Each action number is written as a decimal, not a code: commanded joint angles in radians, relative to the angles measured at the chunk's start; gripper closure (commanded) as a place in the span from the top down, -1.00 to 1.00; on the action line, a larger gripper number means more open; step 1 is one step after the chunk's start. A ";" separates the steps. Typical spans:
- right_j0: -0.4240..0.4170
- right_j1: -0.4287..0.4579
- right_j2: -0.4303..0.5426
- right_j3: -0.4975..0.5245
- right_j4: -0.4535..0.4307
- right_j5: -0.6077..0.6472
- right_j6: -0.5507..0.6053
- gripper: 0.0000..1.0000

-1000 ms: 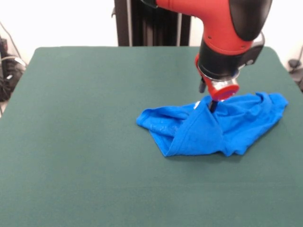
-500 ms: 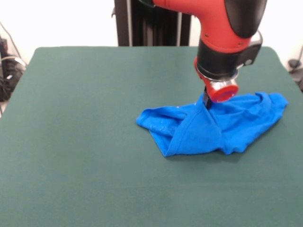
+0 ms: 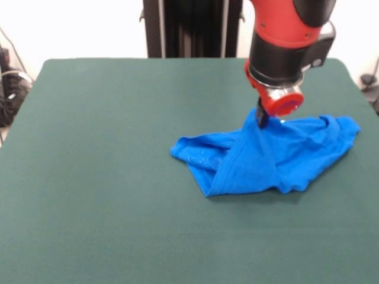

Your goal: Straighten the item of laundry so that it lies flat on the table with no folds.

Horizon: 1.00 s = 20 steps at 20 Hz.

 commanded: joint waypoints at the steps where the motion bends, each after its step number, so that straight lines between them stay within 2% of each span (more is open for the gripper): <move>1: -0.002 0.012 -0.117 -0.156 -0.176 0.166 0.022 -1.00; 4: -0.028 0.039 -0.173 -0.267 -0.275 0.109 -0.053 -1.00; 7: -0.061 0.076 -0.181 -0.351 -0.352 0.036 -0.084 -1.00; 9: -0.090 0.095 -0.146 -0.381 -0.378 -0.017 -0.094 -1.00; 11: -0.108 0.122 -0.114 -0.404 -0.399 -0.136 -0.072 -1.00; 12: -0.128 0.126 -0.059 -0.394 -0.383 -0.211 -0.064 -1.00; 14: -0.175 0.121 0.067 -0.373 -0.364 -0.323 -0.116 -1.00; 16: -0.242 0.104 0.233 -0.331 -0.347 -0.437 -0.228 -1.00; 17: -0.293 0.094 0.348 -0.298 -0.344 -0.494 -0.301 -1.00; 20: -0.390 0.091 0.557 -0.254 -0.365 -0.567 -0.399 -1.00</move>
